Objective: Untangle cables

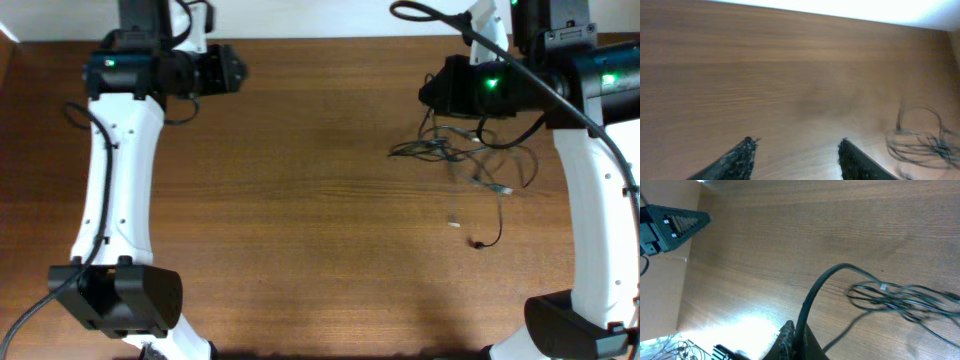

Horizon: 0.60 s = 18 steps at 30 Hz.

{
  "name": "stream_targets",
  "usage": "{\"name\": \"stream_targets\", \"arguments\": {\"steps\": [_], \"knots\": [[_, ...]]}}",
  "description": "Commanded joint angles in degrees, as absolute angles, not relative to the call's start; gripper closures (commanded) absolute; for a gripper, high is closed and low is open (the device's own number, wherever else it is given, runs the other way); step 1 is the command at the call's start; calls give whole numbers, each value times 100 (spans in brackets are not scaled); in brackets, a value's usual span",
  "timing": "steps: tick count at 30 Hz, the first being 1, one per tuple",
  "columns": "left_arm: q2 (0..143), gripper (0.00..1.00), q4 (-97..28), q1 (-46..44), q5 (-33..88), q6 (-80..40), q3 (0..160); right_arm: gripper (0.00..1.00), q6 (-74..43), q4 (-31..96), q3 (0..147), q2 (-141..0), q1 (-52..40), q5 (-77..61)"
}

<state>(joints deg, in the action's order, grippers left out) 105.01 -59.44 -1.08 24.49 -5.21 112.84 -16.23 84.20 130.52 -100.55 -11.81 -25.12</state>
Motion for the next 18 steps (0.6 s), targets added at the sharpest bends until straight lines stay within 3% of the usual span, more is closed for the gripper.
{"name": "stream_targets", "arguments": {"steps": [1, 10, 16, 18], "knots": [[10495, 36, -5951, -593, 3531, 408, 11330, 96, -1538, 8401, 13181, -10099, -1238, -2532], [11557, 34, -5638, -2093, 4307, 801, 11330, 96, -1538, 8403, 13181, -10099, -1236, -2530], [12175, 48, -5513, -2783, 4224, 867, 11330, 96, -1527, 8403, 13181, -10099, -1236, -2530], [12300, 48, -5450, -2950, 4224, 869, 11330, 96, -1518, 8403, 13181, -10099, -1236, -2530]]}}
